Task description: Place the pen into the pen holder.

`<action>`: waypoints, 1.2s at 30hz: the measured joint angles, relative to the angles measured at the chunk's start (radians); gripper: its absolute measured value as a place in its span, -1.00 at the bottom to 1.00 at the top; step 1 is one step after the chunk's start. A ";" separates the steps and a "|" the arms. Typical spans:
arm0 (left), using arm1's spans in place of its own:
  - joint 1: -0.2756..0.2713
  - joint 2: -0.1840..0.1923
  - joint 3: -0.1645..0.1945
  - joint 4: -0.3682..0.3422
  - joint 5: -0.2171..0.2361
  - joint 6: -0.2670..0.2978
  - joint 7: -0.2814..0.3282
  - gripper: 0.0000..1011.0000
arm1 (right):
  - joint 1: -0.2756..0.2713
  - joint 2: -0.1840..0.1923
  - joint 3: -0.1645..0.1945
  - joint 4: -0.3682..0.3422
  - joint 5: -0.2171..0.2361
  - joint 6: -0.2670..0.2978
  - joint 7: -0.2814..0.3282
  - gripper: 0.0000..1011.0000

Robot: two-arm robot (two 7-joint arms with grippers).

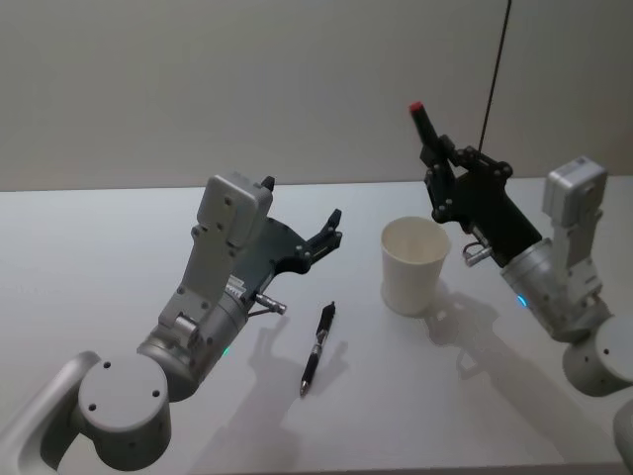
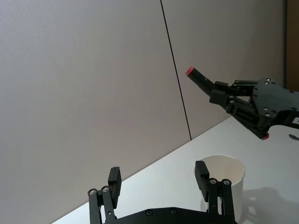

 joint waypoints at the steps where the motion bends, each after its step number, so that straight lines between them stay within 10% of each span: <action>1: 0.000 0.000 0.000 0.000 0.000 0.000 0.000 1.00 | 0.006 -0.002 -0.001 0.009 -0.002 -0.005 0.002 -0.64; 36: 0.000 0.000 0.000 0.000 0.000 0.000 0.000 1.00 | 0.225 -0.089 -0.027 0.457 0.012 -0.165 0.047 -0.64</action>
